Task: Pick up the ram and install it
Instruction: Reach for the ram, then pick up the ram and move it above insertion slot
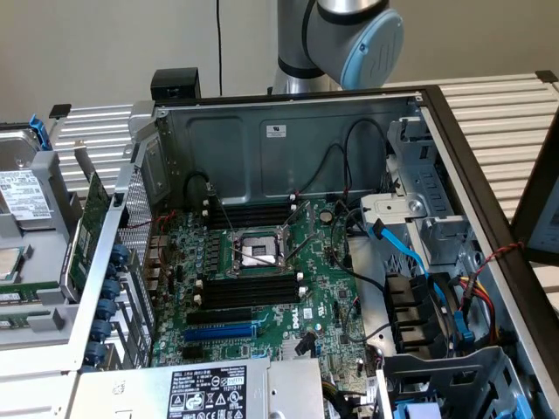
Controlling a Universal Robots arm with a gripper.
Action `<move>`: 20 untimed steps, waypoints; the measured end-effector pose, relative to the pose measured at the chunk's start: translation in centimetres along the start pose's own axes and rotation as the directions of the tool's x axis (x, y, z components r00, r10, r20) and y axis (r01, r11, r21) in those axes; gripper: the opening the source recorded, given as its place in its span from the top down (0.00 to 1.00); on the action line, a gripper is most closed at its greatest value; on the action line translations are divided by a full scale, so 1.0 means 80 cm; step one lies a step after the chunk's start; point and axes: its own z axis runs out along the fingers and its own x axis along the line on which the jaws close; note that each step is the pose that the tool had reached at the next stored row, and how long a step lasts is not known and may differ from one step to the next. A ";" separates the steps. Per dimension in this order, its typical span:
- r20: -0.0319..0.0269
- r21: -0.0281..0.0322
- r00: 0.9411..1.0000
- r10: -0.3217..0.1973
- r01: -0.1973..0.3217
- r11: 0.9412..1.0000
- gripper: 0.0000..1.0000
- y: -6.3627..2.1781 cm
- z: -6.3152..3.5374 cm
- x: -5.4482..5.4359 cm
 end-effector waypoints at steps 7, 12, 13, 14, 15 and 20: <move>0.000 0.000 1.000 0.000 0.000 1.000 0.89 0.012 0.002 0.010; -0.004 0.000 1.000 0.000 0.000 1.000 0.89 0.017 0.002 0.019; -0.006 0.000 1.000 0.000 0.000 1.000 0.89 0.017 0.002 0.019; -0.007 0.001 1.000 0.000 0.000 1.000 0.89 0.017 0.002 0.020; -0.007 0.001 1.000 0.000 0.000 1.000 0.89 0.017 0.002 0.020; -0.007 0.001 1.000 0.000 0.000 1.000 0.89 0.017 0.002 0.020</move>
